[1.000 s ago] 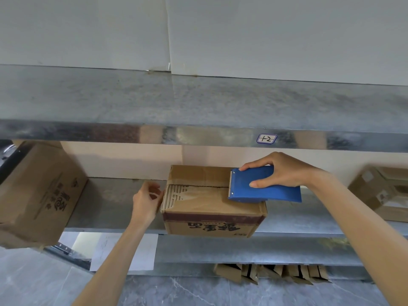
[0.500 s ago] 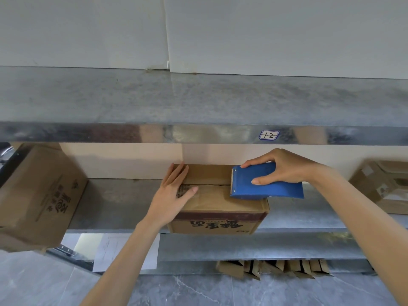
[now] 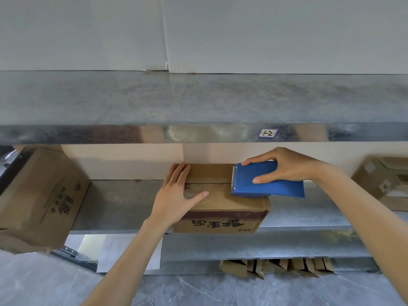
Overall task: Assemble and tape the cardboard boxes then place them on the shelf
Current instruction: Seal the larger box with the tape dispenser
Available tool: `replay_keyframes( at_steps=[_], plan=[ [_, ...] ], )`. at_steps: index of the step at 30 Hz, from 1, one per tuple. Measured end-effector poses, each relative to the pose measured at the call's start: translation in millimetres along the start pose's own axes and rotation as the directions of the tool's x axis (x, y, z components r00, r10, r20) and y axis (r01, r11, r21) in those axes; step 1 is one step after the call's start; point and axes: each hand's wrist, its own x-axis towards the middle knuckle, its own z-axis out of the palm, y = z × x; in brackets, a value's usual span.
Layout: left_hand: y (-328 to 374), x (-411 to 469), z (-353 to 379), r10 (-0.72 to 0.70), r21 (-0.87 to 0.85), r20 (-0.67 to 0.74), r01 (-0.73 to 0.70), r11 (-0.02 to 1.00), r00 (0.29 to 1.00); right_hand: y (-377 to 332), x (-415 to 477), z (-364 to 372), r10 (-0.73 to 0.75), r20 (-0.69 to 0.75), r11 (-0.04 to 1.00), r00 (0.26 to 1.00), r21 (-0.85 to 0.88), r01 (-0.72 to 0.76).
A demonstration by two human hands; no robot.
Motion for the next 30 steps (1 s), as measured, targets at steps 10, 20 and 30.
replay_keyframes(
  at_steps=[10, 20, 30],
  plan=[
    [-4.6, -0.2, 1.4, -0.007, -0.045, -0.033, 0.005, 0.999, 0.999, 7.6, 0.6, -11.9, -0.098, 0.223, 0.994, 0.97, -0.016, 0.104],
    [0.6, -3.7, -4.0, -0.044, -0.06, 0.006, 0.045, 0.997, 0.999, 25.7, 4.0, -20.9, -0.207, 0.247, 0.978, 0.947, 0.082, 0.192],
    [1.0, -3.6, -2.8, -0.056, -0.064, 0.018, 0.057, 0.996, 0.998, 57.6, -11.5, -40.0, -0.228, 0.249, 0.969, 0.941, 0.153, 0.194]
  ],
)
